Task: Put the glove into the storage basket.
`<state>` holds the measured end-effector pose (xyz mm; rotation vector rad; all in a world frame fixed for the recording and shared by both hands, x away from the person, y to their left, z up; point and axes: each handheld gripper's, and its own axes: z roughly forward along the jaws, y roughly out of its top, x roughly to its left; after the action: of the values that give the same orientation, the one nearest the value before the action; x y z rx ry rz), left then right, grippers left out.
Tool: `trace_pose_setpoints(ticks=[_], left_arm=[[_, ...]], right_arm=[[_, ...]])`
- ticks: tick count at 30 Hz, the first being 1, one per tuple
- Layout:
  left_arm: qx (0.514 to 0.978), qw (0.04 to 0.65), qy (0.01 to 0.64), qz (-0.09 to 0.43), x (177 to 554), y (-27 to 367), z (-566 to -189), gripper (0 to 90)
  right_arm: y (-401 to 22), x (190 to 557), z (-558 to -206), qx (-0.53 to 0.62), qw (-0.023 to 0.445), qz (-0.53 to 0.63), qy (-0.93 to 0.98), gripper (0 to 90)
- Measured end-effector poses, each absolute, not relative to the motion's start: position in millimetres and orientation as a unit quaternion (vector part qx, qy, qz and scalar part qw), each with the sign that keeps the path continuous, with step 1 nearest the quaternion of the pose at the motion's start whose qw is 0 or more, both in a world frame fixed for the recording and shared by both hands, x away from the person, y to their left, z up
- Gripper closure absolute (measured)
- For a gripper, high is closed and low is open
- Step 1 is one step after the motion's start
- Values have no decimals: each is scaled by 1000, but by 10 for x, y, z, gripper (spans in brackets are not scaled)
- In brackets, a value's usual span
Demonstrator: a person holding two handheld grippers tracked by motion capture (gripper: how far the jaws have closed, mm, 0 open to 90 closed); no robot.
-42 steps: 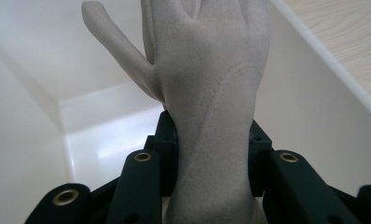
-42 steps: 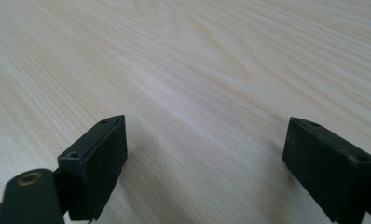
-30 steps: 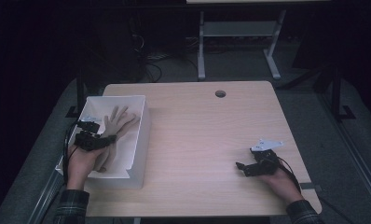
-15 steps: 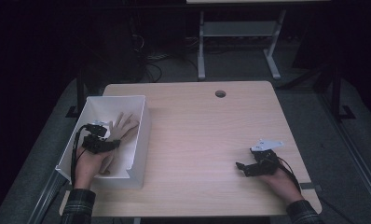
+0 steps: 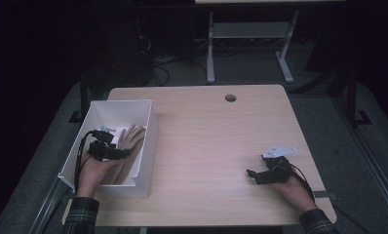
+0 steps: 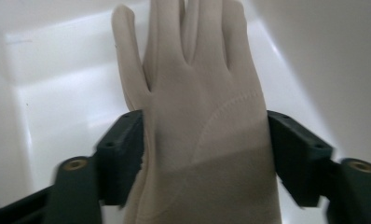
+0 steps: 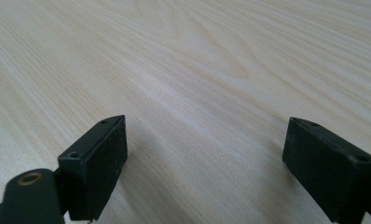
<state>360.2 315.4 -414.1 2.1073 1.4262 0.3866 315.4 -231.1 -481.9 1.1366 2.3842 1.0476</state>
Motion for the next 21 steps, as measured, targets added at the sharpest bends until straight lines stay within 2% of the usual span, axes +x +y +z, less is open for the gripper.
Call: trace_pose_setpoints(ticks=[13,21], left_arm=[[784,324,507,153,3642,3037,-3688,183],[779,377,479,144,3666,2864,-3344,170]], right_arm=[[-2312,3154,-4819,395,149,364,830,134],[-2311,3155,-4820,395,149,365,830,134]])
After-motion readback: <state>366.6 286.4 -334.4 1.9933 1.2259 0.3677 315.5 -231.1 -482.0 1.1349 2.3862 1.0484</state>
